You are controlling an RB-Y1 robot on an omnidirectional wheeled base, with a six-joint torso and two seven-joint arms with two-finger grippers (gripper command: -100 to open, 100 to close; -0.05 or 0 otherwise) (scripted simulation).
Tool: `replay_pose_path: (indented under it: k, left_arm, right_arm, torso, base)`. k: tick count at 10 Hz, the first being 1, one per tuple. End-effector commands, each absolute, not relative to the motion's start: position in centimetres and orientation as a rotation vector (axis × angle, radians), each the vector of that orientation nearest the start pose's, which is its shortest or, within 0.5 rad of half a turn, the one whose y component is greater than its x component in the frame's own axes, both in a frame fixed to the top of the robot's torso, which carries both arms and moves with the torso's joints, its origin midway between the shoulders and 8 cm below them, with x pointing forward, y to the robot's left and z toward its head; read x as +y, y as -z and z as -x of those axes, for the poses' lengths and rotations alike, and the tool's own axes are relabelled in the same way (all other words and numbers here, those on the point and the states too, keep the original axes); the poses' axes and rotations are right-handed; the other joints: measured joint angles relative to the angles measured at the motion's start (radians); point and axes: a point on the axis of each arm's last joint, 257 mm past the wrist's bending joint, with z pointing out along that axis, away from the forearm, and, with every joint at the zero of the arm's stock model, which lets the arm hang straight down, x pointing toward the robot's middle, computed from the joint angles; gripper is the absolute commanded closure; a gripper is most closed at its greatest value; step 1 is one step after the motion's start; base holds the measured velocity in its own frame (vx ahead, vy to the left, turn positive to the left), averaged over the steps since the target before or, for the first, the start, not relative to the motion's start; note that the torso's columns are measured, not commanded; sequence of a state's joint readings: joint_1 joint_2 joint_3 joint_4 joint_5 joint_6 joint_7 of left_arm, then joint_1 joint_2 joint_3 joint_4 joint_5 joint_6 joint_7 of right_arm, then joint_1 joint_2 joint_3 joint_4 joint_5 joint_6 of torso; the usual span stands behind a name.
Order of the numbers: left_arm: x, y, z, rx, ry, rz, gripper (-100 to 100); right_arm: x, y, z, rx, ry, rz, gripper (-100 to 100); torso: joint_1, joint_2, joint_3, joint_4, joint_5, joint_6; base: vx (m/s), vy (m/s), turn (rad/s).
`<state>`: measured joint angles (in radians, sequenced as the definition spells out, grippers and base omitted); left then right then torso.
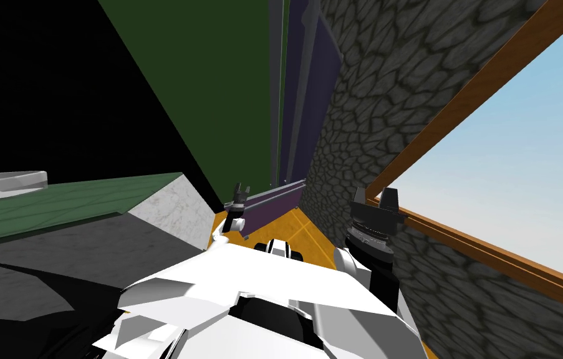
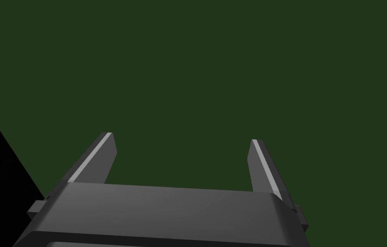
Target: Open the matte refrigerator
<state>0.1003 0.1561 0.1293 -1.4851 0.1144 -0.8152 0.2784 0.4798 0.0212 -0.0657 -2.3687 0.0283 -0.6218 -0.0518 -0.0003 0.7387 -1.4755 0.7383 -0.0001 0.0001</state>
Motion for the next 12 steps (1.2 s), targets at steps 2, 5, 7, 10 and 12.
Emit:
replay_pose_path:
  k: [2, 5, 7, 10, 12]
  left_arm:
    - [34.6, 12.4, -45.8, 0.583, 1.539, 0.876, -100]
    - [34.9, 13.9, -47.0, 0.563, 1.561, 0.921, -100]
    - [35.0, 15.3, -47.5, 0.56, 1.565, 0.956, -100]
    - [35.1, 16.7, -48.5, 0.54, 1.585, 1.0, -100]
    - [35.2, 17.9, -48.9, 0.537, 1.588, 1.033, -100]
  right_arm:
    - [-28.4, -8.9, -29.8, 0.446, -1.32, -0.471, 0]
    - [-28.4, -8.9, -29.8, 0.446, -1.32, -0.471, 0]
    - [-28.4, -8.9, -29.8, 0.446, -1.32, -0.471, 0]
    - [-28.4, -8.9, -29.8, 0.446, -1.32, -0.471, 0]
    - [-28.4, -8.9, -29.8, 0.446, -1.32, -0.471, 0]
  torso:
    - [0.0, -0.001, -0.001, 0.0, 0.0, 0.0]
    - [0.001, 0.0, 0.0, 0.0, 0.0, 0.0]
    - [-0.001, -0.003, -0.002, -0.001, 0.0, 0.0]
    - [0.002, 0.001, 0.0, 0.0, 0.0, 0.0]
    - [-0.001, -0.001, -0.001, 0.0, 0.0, 0.0]
  base:
    - [0.042, -0.066, -0.001]
    - [0.04, -0.058, -0.002]
    - [0.068, -0.086, -0.002]
    - [0.042, -0.064, -0.002]
    - [0.052, -0.073, -0.001]
